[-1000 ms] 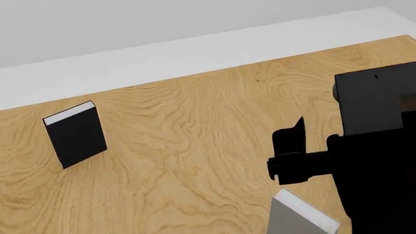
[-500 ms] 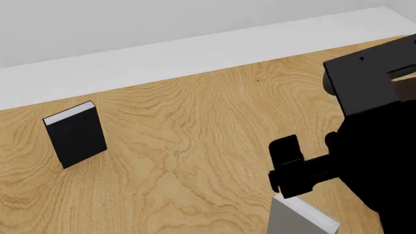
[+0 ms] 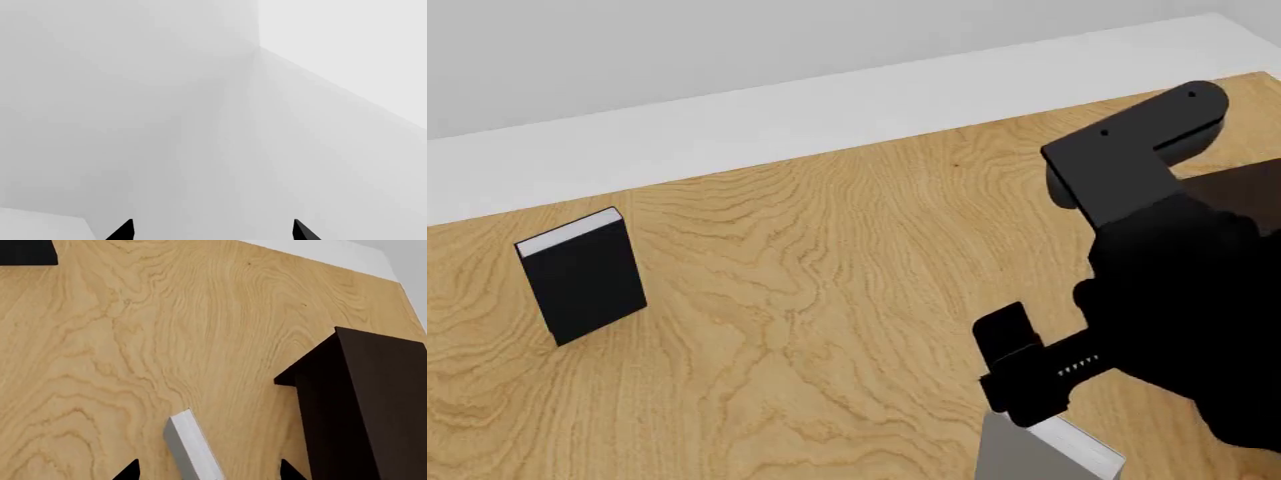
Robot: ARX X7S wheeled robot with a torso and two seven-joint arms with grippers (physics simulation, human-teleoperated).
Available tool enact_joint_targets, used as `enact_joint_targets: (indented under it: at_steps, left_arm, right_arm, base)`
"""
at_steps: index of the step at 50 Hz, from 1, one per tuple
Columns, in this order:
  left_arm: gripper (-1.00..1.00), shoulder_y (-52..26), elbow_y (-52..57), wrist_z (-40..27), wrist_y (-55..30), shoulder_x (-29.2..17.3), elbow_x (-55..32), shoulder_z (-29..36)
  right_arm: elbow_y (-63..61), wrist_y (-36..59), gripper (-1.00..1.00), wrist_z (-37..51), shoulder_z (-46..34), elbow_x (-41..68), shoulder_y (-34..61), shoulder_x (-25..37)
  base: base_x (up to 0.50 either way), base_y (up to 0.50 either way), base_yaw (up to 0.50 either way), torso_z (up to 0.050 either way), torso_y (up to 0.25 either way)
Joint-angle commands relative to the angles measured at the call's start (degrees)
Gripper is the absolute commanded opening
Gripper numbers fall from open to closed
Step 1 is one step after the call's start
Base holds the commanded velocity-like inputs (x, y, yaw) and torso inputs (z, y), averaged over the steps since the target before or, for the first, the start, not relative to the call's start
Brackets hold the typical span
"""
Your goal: Pick up the book on the right and place it on the cabinet shelf.
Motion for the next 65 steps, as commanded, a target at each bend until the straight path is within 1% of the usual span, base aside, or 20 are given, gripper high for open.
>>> enact_joint_targets:
  at_steps: [1,6,15,18,34,65]
  left_arm:
    - [1.0,0.51,-0.09,-0.69,0.46,-0.41,-0.4,0.45]
    - [1.0,0.63,-0.21,-1.09,0.66,-0.56,-0.53,0.59]
    - [1.0,1.05,-0.34,-1.37,1.28,-0.64,-0.75,0.86]
    - [1.0,1.16,-0.33,-1.53,1.42,-0.74,-0.85,0.91]
    - [1.0,1.83,-0.42,-2.5,1.54,-1.43,-1.64,1.43]
    - [1.0,2.97,-1.14,-3.46,3.16,-1.91,-1.85,2.39]
  right_arm:
    - [3.24,-0.92,1.0,-8.11,-7.5,-6.48,4.11,-0.74]
    - [4.27,-1.83,1.0,-12.02,-10.3,-9.85,5.36,-1.47]
    - [8.08,-4.94,1.0,-23.19,-17.18,-18.01,7.53,-3.75]
    - [9.65,-5.79,1.0,-25.17,-18.76,-19.71,7.71,-4.4]
    - [13.36,-7.67,1.0,-30.95,-24.15,-23.93,7.6,-5.49]
    - [19.53,-12.05,1.0,-41.33,-33.6,-30.55,6.48,-10.29]
  base:
    - [0.0,0.0,0.0,0.0,0.0]
    - [0.0,0.0,0.0,0.0,0.0]
    - [0.0,0.0,0.0,0.0,0.0]
    - [0.0,0.0,0.0,0.0,0.0]
    - [0.0,0.0,0.0,0.0,0.0]
    - [0.0,0.0,0.0,0.0,0.0]
